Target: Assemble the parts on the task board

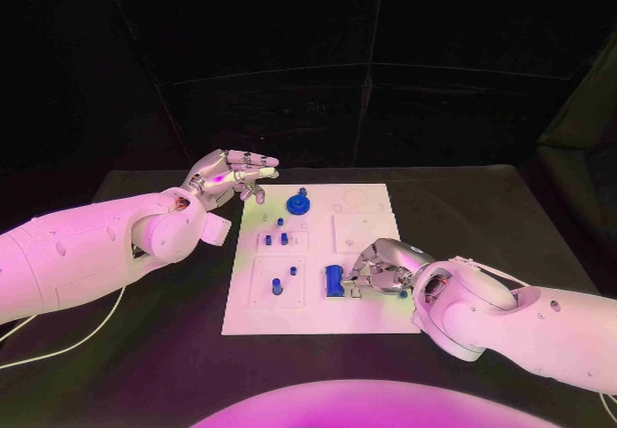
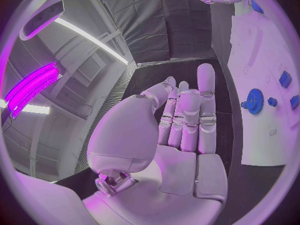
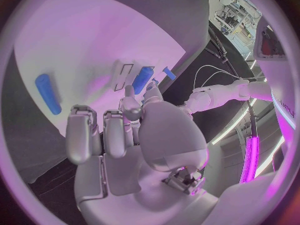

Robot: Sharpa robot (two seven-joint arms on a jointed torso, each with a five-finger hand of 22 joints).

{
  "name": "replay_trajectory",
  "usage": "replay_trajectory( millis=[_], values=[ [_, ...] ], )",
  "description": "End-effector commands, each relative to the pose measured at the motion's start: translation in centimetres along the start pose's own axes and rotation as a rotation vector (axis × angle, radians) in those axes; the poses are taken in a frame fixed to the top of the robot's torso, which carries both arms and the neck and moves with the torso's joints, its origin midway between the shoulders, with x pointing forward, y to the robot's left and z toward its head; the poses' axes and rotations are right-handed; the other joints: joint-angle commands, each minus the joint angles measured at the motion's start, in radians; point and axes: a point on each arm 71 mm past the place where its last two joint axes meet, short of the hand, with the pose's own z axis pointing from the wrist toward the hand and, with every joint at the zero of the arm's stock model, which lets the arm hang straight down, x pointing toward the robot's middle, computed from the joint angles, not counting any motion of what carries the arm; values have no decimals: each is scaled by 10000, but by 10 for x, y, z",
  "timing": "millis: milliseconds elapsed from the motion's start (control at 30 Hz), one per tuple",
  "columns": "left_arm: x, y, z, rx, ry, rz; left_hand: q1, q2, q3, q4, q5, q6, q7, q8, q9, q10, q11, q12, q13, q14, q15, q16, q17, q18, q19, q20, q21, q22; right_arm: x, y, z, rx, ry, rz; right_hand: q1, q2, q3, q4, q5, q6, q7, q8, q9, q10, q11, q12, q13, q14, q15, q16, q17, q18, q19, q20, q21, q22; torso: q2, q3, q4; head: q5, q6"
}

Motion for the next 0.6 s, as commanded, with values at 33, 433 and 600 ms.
replay_trajectory(
  millis=[33,433,600],
  values=[
    [1,-1,0,53,85,-86,-3,-12,-58,10,26,-17,61,15,-12,-57,-11,32,14,-80,-13,30,-11,131,21,21,-29,-13,-14,-3,-7,-560,-771,724,183,32,-77,-19,229,-147,37,-134,-54,1,95,-34,1,574,98,-27,75,-137,147,96,-16,429,-14,5,-9,-91,12],
    [1,0,-1,57,91,-99,-7,-3,-67,15,26,-22,62,17,-13,-70,-10,41,13,-87,-12,29,-23,131,21,22,-35,-18,-49,-56,-27,694,-1095,-53,386,76,-152,-114,778,-105,77,-302,-125,-18,130,-60,-1,583,139,-14,119,-142,161,147,5,470,-11,6,-61,-522,99],
    [0,1,-2,39,76,-106,-9,5,-73,18,26,-26,62,18,-13,-80,-9,48,12,-93,-11,28,-33,131,20,23,-40,-23,-51,-68,-28,1164,-805,-763,360,56,-206,-94,848,-56,72,-313,-130,-25,130,-82,-14,581,140,-21,108,-141,159,152,2,467,-1,6,-58,-638,77]
  ],
)
